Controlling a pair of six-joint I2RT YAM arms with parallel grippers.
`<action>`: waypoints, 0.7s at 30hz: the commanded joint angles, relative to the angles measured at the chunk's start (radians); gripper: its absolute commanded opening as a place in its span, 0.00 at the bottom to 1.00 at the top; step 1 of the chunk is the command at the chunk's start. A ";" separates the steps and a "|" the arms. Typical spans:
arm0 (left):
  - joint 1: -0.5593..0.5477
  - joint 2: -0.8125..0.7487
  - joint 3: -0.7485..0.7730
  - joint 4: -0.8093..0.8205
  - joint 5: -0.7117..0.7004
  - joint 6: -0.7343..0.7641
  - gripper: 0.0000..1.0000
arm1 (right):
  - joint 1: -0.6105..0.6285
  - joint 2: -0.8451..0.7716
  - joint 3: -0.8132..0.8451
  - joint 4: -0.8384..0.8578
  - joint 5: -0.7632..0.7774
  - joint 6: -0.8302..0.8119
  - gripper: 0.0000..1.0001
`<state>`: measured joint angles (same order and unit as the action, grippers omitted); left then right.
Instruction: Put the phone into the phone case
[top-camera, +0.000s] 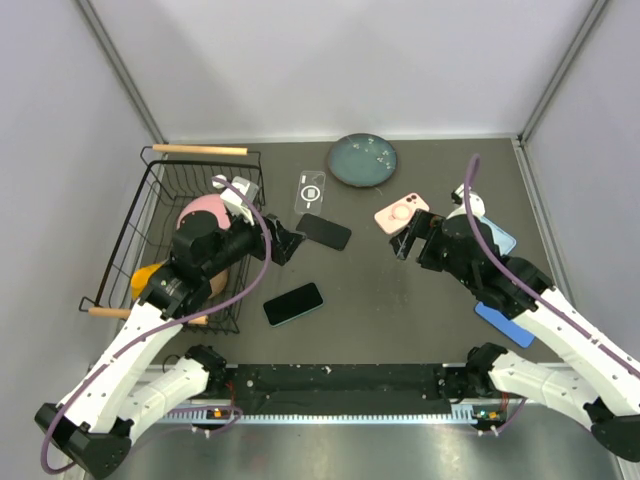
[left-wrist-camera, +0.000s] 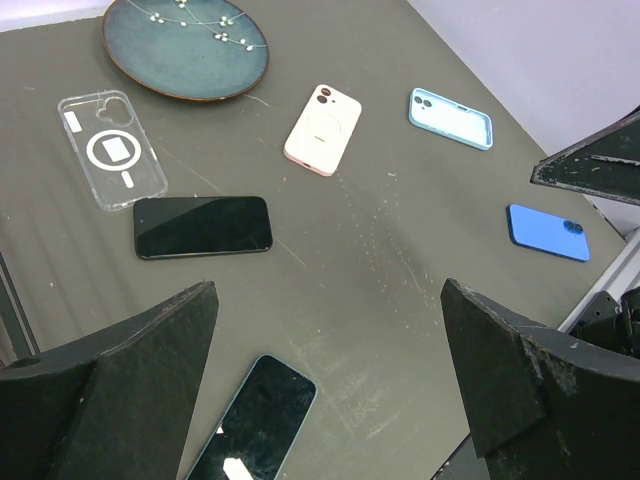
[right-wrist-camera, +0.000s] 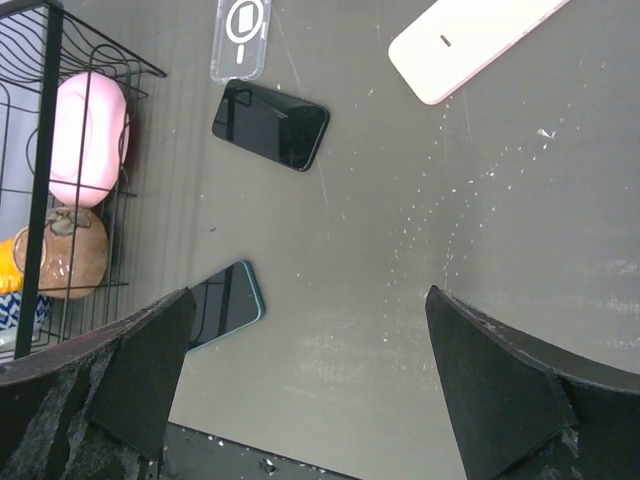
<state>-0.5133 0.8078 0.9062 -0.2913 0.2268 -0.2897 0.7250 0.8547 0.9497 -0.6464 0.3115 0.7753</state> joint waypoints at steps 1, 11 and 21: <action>0.002 -0.002 -0.004 0.038 -0.015 0.004 0.98 | 0.010 -0.031 0.023 0.045 -0.009 -0.014 0.99; -0.011 0.214 0.236 -0.161 -0.181 0.072 0.86 | 0.008 -0.092 -0.008 0.048 -0.032 -0.053 0.99; -0.091 0.658 0.574 -0.249 -0.400 0.113 0.74 | 0.008 -0.225 -0.097 0.108 -0.081 -0.125 0.99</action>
<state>-0.5804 1.3201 1.3502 -0.4976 -0.0483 -0.2188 0.7250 0.6914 0.8898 -0.6174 0.2764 0.7097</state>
